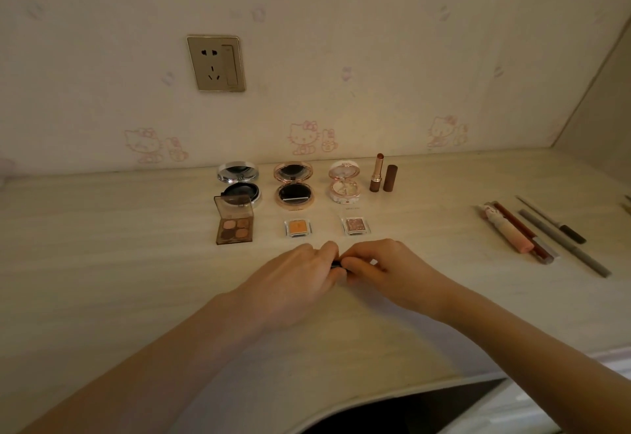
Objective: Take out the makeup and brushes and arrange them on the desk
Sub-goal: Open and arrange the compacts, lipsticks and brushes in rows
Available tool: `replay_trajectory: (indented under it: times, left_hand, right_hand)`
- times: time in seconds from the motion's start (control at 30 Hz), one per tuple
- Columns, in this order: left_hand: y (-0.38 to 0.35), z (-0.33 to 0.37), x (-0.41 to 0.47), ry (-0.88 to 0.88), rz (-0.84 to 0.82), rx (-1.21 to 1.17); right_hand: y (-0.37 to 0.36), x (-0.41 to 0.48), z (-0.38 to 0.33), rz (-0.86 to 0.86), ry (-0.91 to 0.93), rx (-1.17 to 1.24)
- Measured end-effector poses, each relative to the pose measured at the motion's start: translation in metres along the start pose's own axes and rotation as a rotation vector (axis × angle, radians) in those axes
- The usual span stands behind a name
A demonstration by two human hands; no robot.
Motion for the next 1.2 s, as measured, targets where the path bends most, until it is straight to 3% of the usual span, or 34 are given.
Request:
replay_trajectory:
  times: [0.17, 0.47, 0.7, 0.93, 1.2]
  left_hand:
    - [0.003, -0.011, -0.007, -0.043, 0.038, -0.243]
    - [0.006, -0.026, -0.014, -0.057, 0.192, -0.539]
    - [0.005, -0.03, -0.012, -0.009, 0.203, -0.727]
    - [0.007, -0.016, -0.003, -0.002, 0.176, -0.871]
    - [0.012, 0.004, 0.019, -0.051, 0.322, -0.692]
  right_hand:
    - [-0.004, -0.002, -0.004, -0.004, 0.009, 0.061]
    - [0.006, -0.003, -0.001, 0.169, -0.097, 0.463]
    - [0.01, -0.006, -0.001, 0.198, -0.206, 0.634]
    - [0.014, -0.013, 0.003, 0.153, -0.19, 0.693]
    - [0.021, -0.016, 0.019, 0.238, -0.244, 0.64]
Point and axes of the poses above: each hand's wrist, its own x-axis towards the middle knuckle, its own y-axis out of the back of the hand, z = x × y, the point moved 1 cm from there along x, towards the middle knuckle, and after that the axes turned 13 degrees about -x, right-handed, at the moved point
